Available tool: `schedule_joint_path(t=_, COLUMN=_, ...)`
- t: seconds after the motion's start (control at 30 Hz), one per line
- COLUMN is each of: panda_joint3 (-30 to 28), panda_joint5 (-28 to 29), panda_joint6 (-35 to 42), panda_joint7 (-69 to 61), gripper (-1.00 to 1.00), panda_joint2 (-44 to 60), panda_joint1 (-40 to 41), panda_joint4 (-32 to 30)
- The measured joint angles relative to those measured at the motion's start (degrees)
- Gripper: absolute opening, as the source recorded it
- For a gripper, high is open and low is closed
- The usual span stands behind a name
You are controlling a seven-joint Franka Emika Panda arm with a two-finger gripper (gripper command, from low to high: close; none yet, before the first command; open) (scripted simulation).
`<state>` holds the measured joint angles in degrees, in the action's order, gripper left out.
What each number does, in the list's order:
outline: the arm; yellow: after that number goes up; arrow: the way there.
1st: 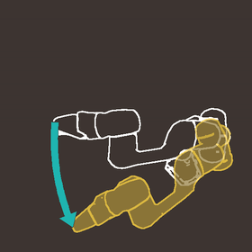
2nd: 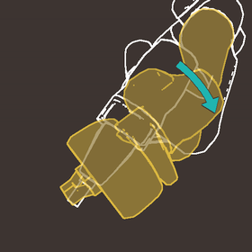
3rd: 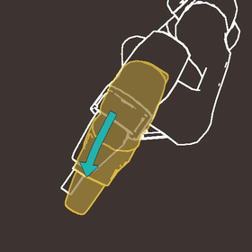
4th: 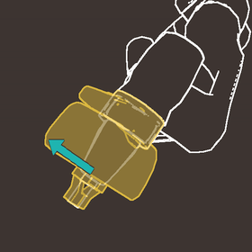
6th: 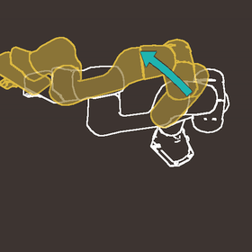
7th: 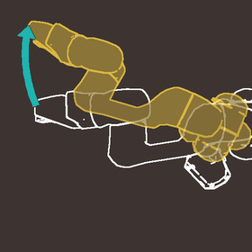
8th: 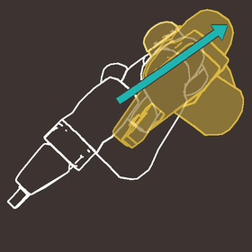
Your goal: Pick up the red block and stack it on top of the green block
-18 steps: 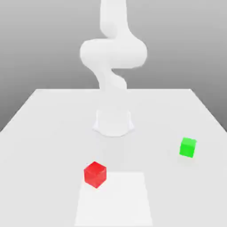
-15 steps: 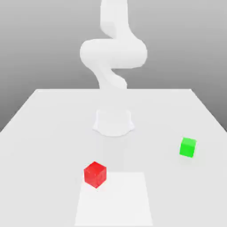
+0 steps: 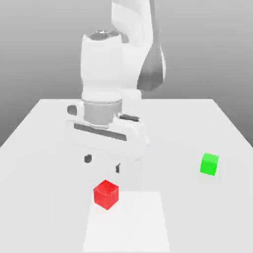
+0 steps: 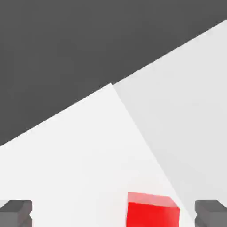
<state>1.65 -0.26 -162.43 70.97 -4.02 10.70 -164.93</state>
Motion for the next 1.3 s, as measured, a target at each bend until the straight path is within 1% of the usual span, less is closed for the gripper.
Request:
schedule_joint_path(t=0.2, panda_joint3=-0.99, panda_joint5=1.22, panda_joint6=-11.36, panda_joint7=1.69, gripper=0.00, panda_joint2=13.59, panda_joint1=-0.34, panda_joint4=0.75)
schedule_joint_path(t=0.23, panda_joint3=-1.14, panda_joint5=1.29, panda_joint6=-12.48, panda_joint7=1.75, gripper=-1.00, panda_joint2=14.91, panda_joint1=-0.47, panda_joint4=0.92)
schedule_joint_path(t=0.47, panda_joint3=-1.11, panda_joint5=1.38, panda_joint6=-12.53, panda_joint7=1.86, gripper=-1.00, panda_joint2=14.86, panda_joint1=-0.43, panda_joint4=0.91)
schedule_joint_path(t=0.63, panda_joint3=-0.54, panda_joint5=0.50, panda_joint6=-4.73, panda_joint7=1.22, gripper=-1.00, panda_joint2=5.81, panda_joint1=-0.14, panda_joint4=-0.37)
schedule_joint_path(t=0.7, panda_joint3=-0.88, panda_joint5=0.22, panda_joint6=-1.19, panda_joint7=1.01, gripper=-1.00, panda_joint2=1.69, panda_joint1=-0.58, panda_joint4=-0.95)
schedule_joint_path(t=0.73, panda_joint3=-0.14, panda_joint5=-0.34, panda_joint6=0.09, panda_joint7=1.37, gripper=-1.00, panda_joint2=0.19, panda_joint1=-1.86, panda_joint4=-1.14)
schedule_joint_path(t=0.83, panda_joint3=4.03, panda_joint5=-3.18, panda_joint6=2.40, panda_joint7=3.93, gripper=-1.00, panda_joint2=-2.68, panda_joint1=-6.96, panda_joint4=-1.44)
schedule_joint_path(t=1.3, panda_joint3=27.96, panda_joint5=-17.63, panda_joint6=9.73, panda_joint7=19.42, gripper=-1.00, panda_joint2=-11.94, panda_joint1=-37.17, panda_joint4=-2.46)
